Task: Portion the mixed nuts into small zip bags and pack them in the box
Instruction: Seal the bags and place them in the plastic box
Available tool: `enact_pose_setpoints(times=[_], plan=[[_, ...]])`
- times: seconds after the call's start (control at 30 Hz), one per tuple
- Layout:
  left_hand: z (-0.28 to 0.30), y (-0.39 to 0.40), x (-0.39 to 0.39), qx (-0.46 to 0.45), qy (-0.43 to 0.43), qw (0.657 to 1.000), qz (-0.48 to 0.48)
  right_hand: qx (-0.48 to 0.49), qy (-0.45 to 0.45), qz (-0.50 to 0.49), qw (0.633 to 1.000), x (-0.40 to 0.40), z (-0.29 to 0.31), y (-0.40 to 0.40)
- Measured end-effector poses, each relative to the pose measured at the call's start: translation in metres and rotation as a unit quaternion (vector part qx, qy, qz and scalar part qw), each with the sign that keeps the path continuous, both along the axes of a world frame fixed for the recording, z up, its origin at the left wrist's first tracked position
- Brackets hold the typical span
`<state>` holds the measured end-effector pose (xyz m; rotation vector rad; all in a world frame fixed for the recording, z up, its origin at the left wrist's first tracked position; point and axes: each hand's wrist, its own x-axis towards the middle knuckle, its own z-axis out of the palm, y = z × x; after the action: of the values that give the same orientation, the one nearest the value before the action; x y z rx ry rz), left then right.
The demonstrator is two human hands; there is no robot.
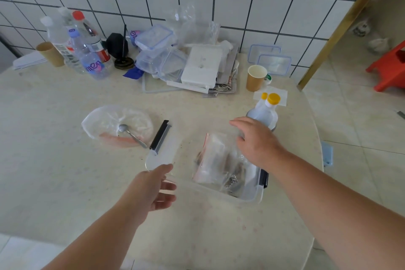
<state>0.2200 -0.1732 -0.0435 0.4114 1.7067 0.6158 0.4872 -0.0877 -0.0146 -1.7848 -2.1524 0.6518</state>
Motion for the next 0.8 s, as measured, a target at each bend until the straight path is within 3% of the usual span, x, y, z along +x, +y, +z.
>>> enact_pose_setpoints(times=[0.1, 0.17, 0.27, 0.4, 0.6, 0.8], plan=[[-0.007, 0.011, -0.013, 0.031, 0.126, 0.99, -0.059, 0.062, -0.021, -0.062, 0.996, 0.016, -0.007, -0.026], [-0.006, 0.02, -0.016, 0.088, 0.141, 0.984, -0.059, 0.072, -0.034, -0.096, 0.992, 0.026, -0.015, -0.044], [0.0, 0.039, -0.019, 0.16, 0.138, 0.974, -0.081, 0.03, 0.017, -0.185, 0.982, 0.032, -0.022, -0.063], [0.003, 0.068, -0.015, 0.188, 0.11, 0.97, -0.108, -0.086, 0.084, -0.298, 0.947, 0.029, -0.025, -0.067], [-0.016, 0.097, -0.031, 0.187, 0.078, 0.968, -0.147, -0.166, 0.153, -0.335, 0.915, 0.022, -0.028, -0.067], [-0.017, 0.098, -0.024, 0.159, 0.022, 0.98, -0.12, -0.155, 0.164, -0.349, 0.909, 0.026, -0.029, -0.083]])
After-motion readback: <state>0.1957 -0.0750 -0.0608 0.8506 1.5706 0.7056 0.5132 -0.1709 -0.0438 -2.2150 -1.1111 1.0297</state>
